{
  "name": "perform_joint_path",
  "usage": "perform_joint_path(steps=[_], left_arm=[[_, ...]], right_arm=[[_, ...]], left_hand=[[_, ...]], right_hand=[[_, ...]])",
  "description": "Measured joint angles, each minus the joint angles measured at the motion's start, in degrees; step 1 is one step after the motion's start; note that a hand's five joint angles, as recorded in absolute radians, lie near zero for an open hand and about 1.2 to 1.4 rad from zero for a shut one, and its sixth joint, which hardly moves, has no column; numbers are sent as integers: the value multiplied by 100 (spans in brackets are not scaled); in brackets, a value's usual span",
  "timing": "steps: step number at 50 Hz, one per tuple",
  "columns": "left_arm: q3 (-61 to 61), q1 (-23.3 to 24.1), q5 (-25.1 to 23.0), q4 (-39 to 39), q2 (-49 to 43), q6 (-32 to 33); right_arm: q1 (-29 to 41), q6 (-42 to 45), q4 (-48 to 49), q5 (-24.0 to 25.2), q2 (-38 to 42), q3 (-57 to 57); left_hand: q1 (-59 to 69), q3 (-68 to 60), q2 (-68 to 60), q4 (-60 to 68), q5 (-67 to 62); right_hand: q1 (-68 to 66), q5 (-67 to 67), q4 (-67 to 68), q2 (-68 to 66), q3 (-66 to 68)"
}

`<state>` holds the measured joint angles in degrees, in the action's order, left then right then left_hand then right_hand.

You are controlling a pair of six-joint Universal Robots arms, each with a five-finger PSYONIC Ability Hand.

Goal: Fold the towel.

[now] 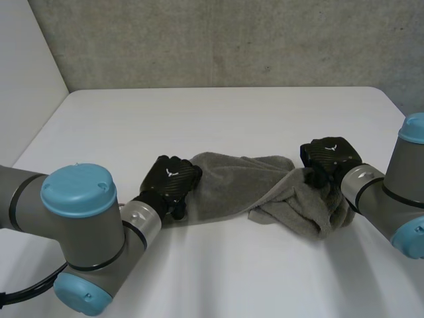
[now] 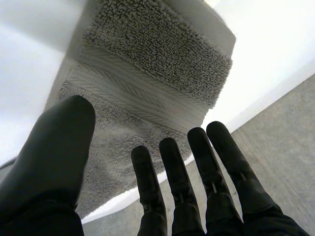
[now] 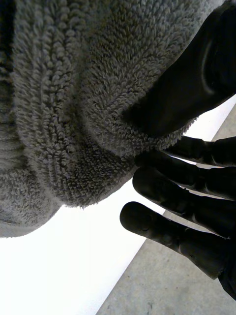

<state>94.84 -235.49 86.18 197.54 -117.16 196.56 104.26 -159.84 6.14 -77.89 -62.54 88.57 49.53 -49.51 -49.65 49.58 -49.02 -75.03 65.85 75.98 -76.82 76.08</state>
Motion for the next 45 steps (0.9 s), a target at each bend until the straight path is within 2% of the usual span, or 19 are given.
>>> perform_joint_path(steps=[4, 7, 13, 24, 36, 45], left_arm=[[-411, 34, -95, -629, -53, -565], [-656, 47, -161, -1015, -78, -907], [-851, 59, -229, -1362, -91, -1203], [-795, 91, -172, -1340, -14, -1090], [-421, -199, -37, -1231, 22, 60], [-178, -216, 42, -1174, 71, 378]], right_arm=[[120, 168, 172, 126, 10, 116], [193, 276, 281, 203, 17, 187], [253, 382, 379, 274, 23, 243], [246, 382, 364, 267, -16, 240], [251, 391, 361, 265, -43, 242], [263, 393, 362, 265, -43, 248]], left_hand=[[-2801, 2814, 2733, -2823, 2821], [-3091, 3197, 3152, -3130, 3234], [-3100, 3213, 3177, -3133, 3272], [-3060, 3093, 3083, -3088, 3033], [-2466, 2467, 2455, -2466, 2378], [-2466, 2465, 2454, -2466, 2377]], right_hand=[[80, -234, -270, 363, -282], [112, -260, -307, 390, -316], [132, -261, -320, 390, -336], [265, -348, -397, 475, -398], [271, -348, -401, 475, -419], [271, -348, -401, 475, -419]])
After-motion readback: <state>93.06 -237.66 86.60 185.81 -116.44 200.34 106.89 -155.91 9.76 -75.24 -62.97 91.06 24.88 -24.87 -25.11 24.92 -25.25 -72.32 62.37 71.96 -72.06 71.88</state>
